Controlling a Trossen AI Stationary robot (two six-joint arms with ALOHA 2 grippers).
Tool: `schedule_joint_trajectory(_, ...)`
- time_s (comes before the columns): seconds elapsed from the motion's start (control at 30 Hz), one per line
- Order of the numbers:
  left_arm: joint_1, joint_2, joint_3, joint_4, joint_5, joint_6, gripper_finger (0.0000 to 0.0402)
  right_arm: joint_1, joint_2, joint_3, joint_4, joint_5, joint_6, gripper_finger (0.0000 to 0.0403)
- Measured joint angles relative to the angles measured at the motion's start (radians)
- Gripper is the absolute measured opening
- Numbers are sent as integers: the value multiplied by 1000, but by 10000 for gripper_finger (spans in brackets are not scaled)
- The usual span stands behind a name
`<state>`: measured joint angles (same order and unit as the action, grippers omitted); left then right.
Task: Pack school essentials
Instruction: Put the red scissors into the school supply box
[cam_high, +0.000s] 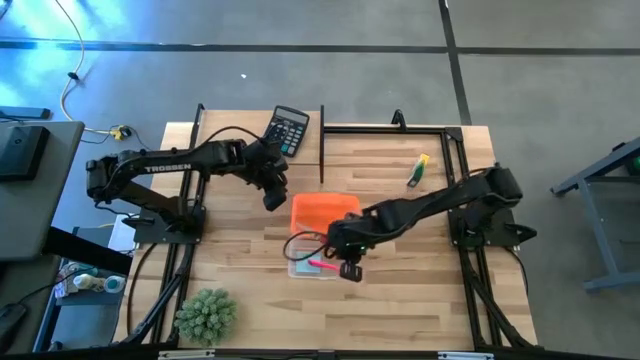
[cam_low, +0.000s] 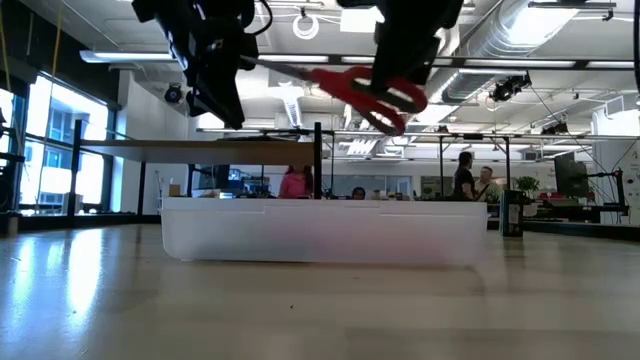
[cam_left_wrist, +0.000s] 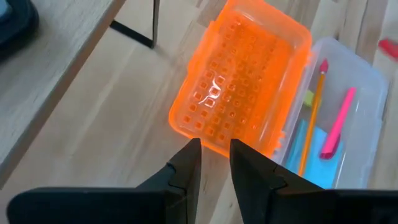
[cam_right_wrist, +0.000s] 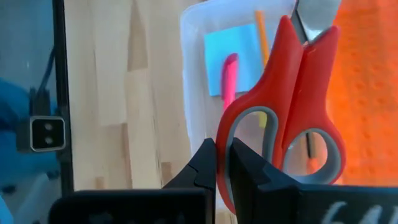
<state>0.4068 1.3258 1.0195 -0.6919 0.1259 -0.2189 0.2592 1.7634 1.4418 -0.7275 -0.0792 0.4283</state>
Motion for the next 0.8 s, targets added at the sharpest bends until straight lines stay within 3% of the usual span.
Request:
schedule_joint_trajectory(0.43,-1,1,0,-24,-48,14,74,5,174,58,-24,-110,-206,7)
schedule_joint_trajectory(0.8,-2,1,0,-22,-48,14,74,5,212,58,-60,-164,-115,7)
